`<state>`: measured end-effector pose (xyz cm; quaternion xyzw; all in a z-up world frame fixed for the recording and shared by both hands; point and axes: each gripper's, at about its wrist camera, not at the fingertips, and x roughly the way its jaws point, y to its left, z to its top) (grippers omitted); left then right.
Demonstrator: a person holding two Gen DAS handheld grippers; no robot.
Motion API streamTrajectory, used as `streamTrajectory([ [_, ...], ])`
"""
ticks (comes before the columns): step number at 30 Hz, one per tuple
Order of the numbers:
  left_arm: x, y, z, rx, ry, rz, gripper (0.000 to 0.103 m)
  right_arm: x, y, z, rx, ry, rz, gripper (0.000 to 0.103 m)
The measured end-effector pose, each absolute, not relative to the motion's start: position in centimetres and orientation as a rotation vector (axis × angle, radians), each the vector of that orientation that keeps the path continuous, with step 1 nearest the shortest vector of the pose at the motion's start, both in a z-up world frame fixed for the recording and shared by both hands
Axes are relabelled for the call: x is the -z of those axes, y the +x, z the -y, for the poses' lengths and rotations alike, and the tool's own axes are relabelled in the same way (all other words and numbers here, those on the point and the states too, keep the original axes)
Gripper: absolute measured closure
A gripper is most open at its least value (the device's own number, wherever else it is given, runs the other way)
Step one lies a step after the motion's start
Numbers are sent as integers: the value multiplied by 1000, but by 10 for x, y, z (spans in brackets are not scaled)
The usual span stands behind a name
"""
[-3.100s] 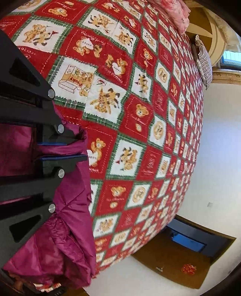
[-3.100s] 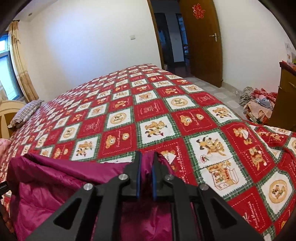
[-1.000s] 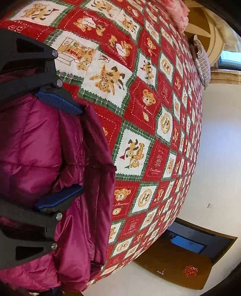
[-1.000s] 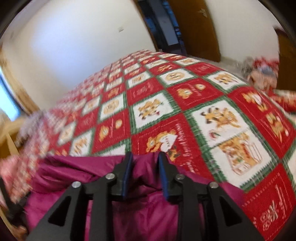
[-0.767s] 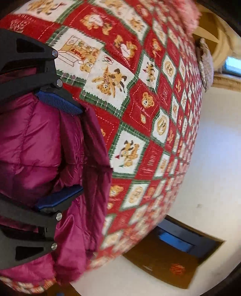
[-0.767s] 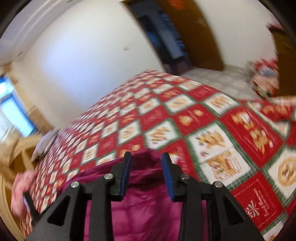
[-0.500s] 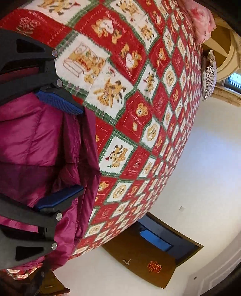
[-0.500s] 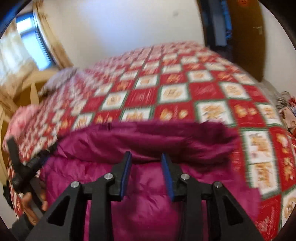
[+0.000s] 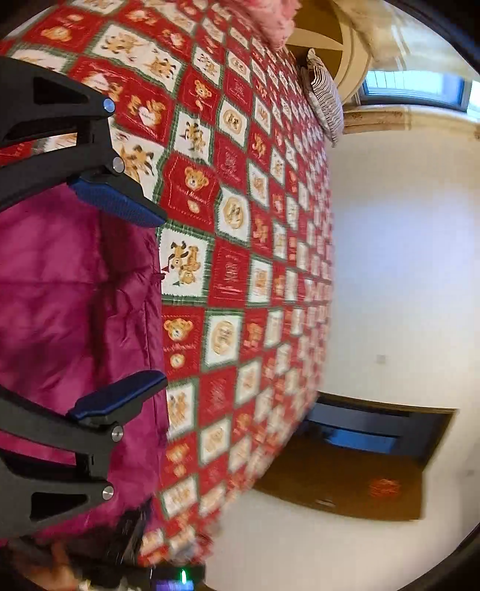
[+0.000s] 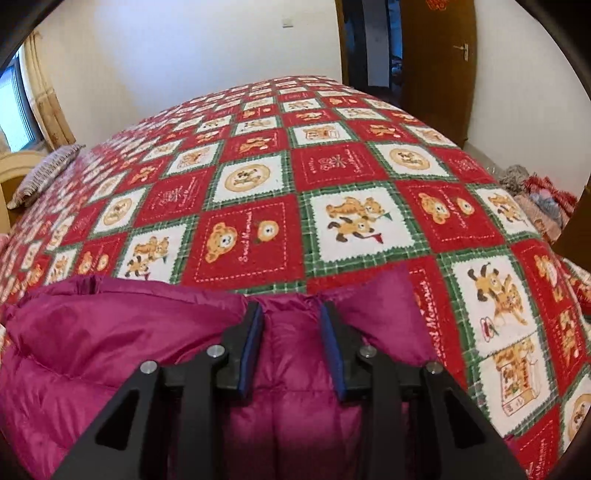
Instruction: Fold large clothes
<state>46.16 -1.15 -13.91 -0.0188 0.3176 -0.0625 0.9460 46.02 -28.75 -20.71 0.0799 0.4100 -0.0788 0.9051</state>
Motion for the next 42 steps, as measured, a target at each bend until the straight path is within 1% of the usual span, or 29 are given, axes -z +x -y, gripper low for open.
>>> streamTrajectory([
  [4,193,503,2,-1,-37,-860,23,210,454,294,185,176,-840,67],
  [5,208,508,-9,29,-116,-911,23,211,451,301,174,218,-831,67],
  [7,210,505,-22,42,-188,-882,23,213,451,305,167,251,-823,67],
  [9,212,505,-17,21,-148,-877,23,214,452,302,175,238,-819,66],
  [13,219,515,-6,-31,-65,-891,18,216,458,302,196,228,-821,66],
  [16,219,511,-5,-39,-52,-888,18,215,456,304,190,236,-821,66],
  [20,217,507,-8,-28,-59,-883,18,197,427,317,183,288,-816,67],
  [23,217,507,-8,-20,-70,-883,18,189,401,326,233,249,-837,67],
  [24,217,507,-7,-21,-67,-883,18,191,397,328,250,226,-854,66],
  [25,217,507,-6,-22,-65,-883,18,197,393,331,269,201,-874,63],
  [26,216,507,-6,-21,-64,-882,18,208,388,337,261,204,-885,54],
  [29,216,506,-5,-20,-64,-883,18,218,379,350,224,298,-830,53],
  [34,217,507,-4,-20,-66,-885,18,219,386,336,273,198,-825,52],
  [36,216,507,-6,-9,-72,-894,18,219,386,338,273,203,-820,52],
  [38,207,500,-13,42,-92,-918,18,219,383,340,271,214,-820,52],
  [41,183,466,-34,130,-202,-865,18,217,380,341,268,216,-820,52],
  [42,175,450,-43,150,-225,-847,18,216,377,341,269,221,-820,54],
])
